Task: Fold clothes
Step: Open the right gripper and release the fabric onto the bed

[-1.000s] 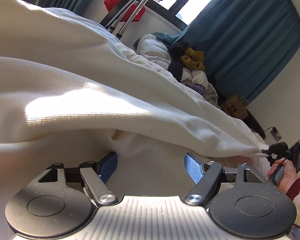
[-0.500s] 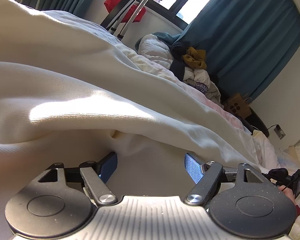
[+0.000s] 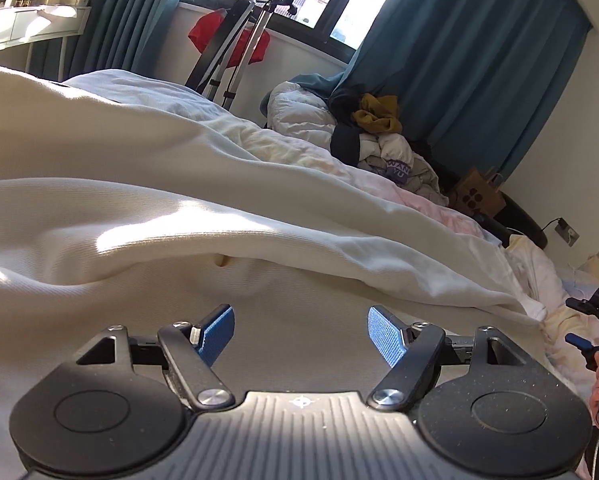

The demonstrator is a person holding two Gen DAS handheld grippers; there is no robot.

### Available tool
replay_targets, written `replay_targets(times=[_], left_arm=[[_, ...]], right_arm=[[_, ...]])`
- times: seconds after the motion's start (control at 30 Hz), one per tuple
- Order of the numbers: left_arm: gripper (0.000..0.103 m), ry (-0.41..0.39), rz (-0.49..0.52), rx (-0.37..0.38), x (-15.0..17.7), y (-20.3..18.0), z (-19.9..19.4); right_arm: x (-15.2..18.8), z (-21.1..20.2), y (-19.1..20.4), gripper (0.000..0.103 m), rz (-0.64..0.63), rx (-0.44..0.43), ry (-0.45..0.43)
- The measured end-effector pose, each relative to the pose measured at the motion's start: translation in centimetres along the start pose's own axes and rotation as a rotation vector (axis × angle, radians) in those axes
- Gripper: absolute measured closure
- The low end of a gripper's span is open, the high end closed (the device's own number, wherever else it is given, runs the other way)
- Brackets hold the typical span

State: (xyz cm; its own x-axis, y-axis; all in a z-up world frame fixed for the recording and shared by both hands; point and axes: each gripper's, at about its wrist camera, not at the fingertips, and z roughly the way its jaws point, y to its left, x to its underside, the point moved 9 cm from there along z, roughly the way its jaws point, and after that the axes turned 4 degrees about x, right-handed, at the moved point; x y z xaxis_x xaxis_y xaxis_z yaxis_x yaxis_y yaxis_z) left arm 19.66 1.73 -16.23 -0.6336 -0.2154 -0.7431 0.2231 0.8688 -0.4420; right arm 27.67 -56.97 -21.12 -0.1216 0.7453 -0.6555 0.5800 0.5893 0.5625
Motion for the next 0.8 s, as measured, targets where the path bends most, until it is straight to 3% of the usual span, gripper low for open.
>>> replay_targets(times=[0.1,0.2,0.4,0.57,0.63,0.8], left_arm=[[0.024,-0.004,-0.037,-0.011,-0.1,-0.9,-2.2],[0.022,0.001,-0.039,-0.029,0.1,-1.9,-4.8],[0.016,0.035,-0.043,-0.087,1.3,-3.1,-10.4],[0.007,0.019,-0.08,-0.2,2.0,-2.4,-15.3],[0.007,0.034,-0.107,-0.276,2.1,-1.6,-16.8],[0.007,0.053,-0.201,-0.382,2.3,1.1,-19.3]], right_arm=[[0.8,-2.8,0.2,0.036,0.027,-0.035,0.021],[1.7,-4.8,-0.2,0.026,0.028,-0.06,0.048],[3.0,-6.7,-1.7,0.026,0.0,-0.074,0.122],[3.4,-7.3,-3.4,0.026,0.017,-0.066,0.15],[3.6,-7.2,-4.2,0.026,0.047,-0.065,0.174],[3.5,-7.4,-5.7,0.026,0.135,-0.07,0.188]])
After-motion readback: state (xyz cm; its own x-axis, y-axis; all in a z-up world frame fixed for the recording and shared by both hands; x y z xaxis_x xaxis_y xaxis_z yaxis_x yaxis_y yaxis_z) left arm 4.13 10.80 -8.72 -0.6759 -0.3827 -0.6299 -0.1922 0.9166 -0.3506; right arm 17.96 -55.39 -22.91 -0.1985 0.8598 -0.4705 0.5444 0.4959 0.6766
